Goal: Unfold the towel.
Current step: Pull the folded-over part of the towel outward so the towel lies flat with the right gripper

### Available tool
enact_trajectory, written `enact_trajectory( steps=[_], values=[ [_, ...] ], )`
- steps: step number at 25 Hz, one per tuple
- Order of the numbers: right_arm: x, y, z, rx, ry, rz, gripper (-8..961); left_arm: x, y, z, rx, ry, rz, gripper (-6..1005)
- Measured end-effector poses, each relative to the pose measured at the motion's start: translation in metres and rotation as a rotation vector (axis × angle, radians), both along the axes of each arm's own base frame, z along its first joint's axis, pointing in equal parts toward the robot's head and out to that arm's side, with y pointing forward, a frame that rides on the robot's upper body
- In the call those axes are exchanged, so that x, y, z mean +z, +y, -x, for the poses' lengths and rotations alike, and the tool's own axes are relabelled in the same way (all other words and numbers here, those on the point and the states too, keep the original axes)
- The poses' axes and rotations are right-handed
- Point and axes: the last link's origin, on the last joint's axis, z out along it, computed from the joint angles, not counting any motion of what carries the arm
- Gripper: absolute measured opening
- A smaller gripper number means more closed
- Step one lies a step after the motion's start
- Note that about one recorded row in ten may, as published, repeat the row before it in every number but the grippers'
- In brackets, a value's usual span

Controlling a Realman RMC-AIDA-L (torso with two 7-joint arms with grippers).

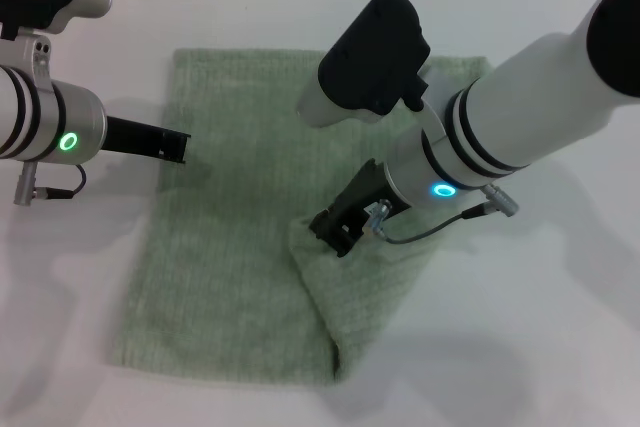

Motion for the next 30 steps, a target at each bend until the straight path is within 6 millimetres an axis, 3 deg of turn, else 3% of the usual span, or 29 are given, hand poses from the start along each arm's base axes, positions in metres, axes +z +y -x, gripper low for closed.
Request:
enact_trajectory(
  steps=[14,30],
  values=[
    [0.042,-0.003,0.019,0.002,0.027,-0.02,-2,-0.009,-0.004,-0.004,-0.006,0.008,0.042,-3],
    [0.064,-0.018,0.025,-0.002,-0.049,-0.001,-3,-0.016,-0.003,0.002,0.01,0.014,0.057,-3]
  ],
)
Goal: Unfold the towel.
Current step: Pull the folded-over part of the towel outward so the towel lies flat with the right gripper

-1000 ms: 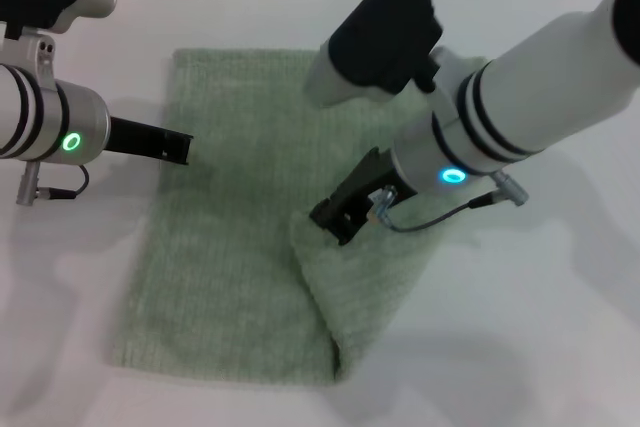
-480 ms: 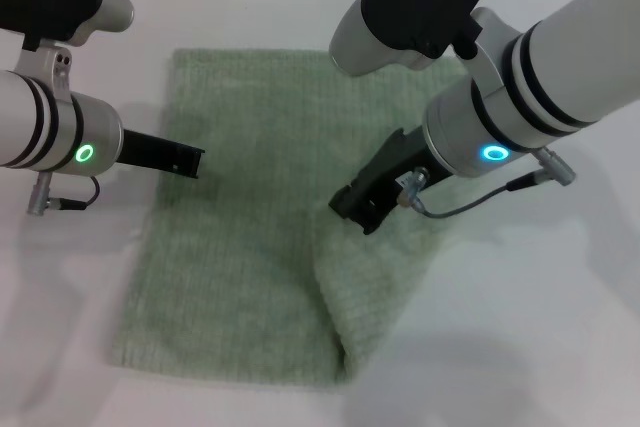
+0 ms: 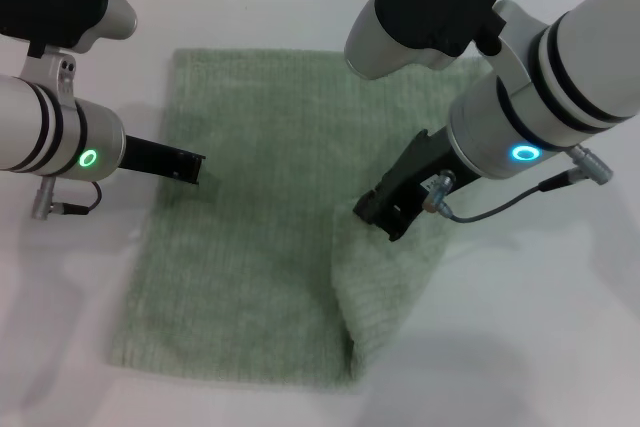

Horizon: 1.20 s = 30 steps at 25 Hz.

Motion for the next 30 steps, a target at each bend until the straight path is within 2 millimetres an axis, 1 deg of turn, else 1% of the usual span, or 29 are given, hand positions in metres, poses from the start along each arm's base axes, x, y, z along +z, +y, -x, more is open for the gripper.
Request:
enact_trajectory(
  steps=[7,9,19,30],
  values=[
    [0.009,-0.012,0.006,0.017,-0.011,0.002,-3,-0.003,0.001,0.003,0.011,0.002,0.005,-3],
    [0.012,-0.02,0.007,0.02,-0.016,-0.003,-3,-0.003,0.001,0.003,0.01,0.002,0.005,-3],
    [0.013,-0.04,0.002,0.023,-0.069,-0.019,-2,-0.003,0.002,0.001,0.002,0.004,0.007,-3],
    [0.016,-0.052,-0.002,0.003,-0.12,-0.036,5,-0.003,0.003,0.0,-0.004,0.005,0.009,-2]
  ],
)
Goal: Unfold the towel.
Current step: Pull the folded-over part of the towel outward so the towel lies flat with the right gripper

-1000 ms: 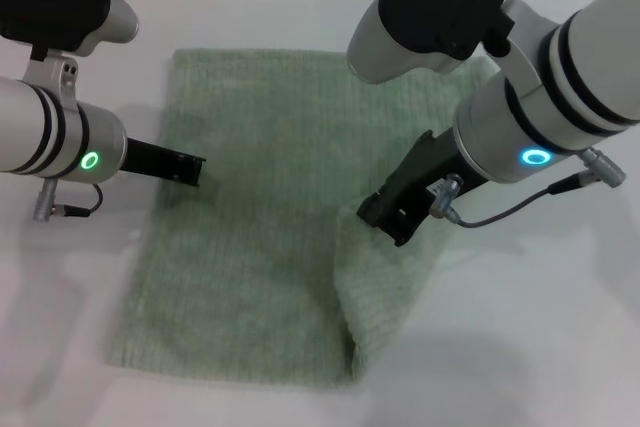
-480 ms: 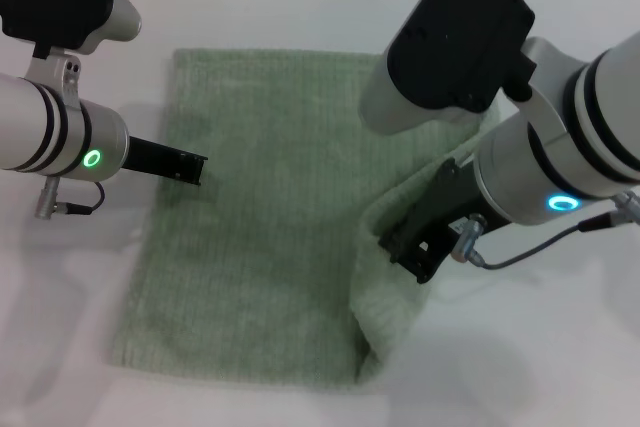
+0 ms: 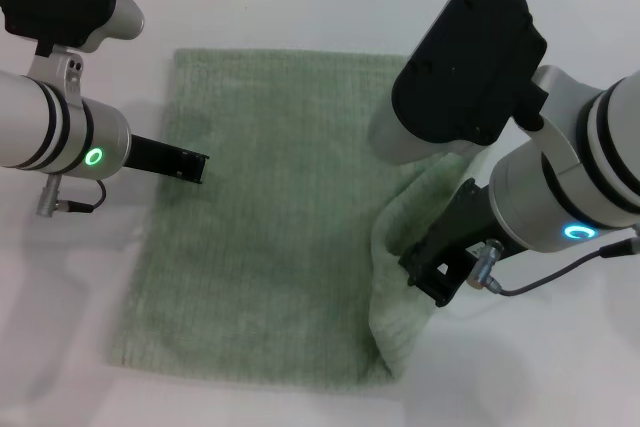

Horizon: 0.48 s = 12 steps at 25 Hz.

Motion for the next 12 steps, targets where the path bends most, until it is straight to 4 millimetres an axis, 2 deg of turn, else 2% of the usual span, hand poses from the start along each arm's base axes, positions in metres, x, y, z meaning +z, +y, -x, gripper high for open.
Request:
enact_trajectory(
  steps=[12],
  values=[
    [0.007,-0.004,-0.014,-0.033,-0.01,-0.04,14,-0.002,0.002,-0.002,-0.005,0.002,0.003,-3]
  ],
)
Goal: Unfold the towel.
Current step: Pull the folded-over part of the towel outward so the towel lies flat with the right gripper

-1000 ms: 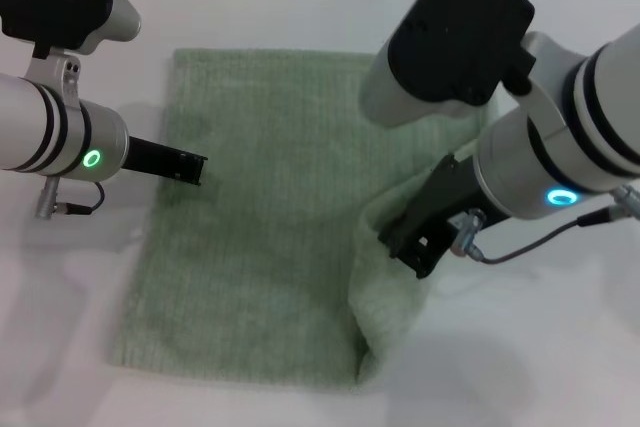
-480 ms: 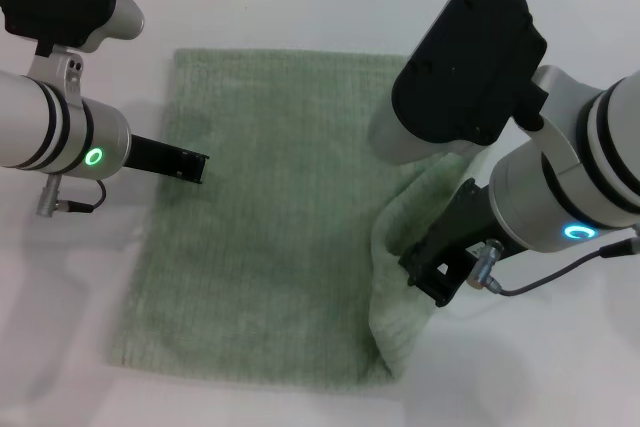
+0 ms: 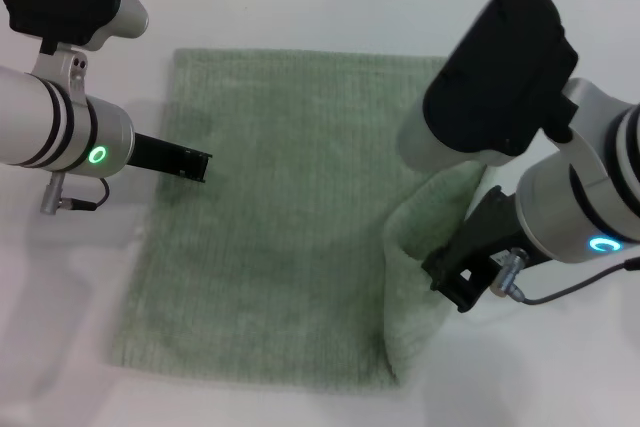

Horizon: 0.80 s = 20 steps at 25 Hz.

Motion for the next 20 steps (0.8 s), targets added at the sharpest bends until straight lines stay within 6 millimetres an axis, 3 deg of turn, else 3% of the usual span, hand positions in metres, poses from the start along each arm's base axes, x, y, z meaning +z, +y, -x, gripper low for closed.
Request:
enact_trajectory(
  steps=[20],
  values=[
    [0.001,-0.016,-0.011,-0.051,0.016,-0.034,28,-0.006,0.0,0.0,-0.003,0.007,0.015,-2]
  ],
)
